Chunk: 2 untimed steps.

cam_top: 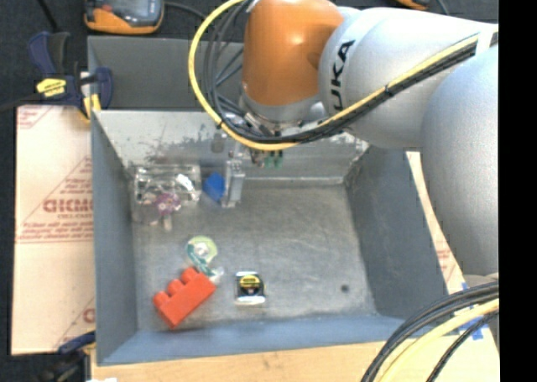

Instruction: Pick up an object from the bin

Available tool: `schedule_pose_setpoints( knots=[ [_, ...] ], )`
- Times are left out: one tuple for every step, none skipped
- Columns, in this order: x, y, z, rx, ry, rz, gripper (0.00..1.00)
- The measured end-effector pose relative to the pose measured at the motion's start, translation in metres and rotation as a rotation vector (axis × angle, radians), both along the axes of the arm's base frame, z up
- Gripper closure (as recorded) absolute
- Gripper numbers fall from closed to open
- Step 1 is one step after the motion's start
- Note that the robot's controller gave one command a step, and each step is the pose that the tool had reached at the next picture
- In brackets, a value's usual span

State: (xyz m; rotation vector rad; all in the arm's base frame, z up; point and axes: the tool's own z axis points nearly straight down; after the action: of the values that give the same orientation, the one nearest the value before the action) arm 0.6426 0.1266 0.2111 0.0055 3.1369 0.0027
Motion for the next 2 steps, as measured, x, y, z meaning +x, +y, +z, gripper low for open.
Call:
schedule_pose_setpoints(
  knots=[
    [-0.053, -0.019, -0.145, -0.004, 0.008, 0.063, 0.00],
    [-0.114, 0.031, -0.141, 0.001, 0.007, 0.107, 0.00]
  ],
)
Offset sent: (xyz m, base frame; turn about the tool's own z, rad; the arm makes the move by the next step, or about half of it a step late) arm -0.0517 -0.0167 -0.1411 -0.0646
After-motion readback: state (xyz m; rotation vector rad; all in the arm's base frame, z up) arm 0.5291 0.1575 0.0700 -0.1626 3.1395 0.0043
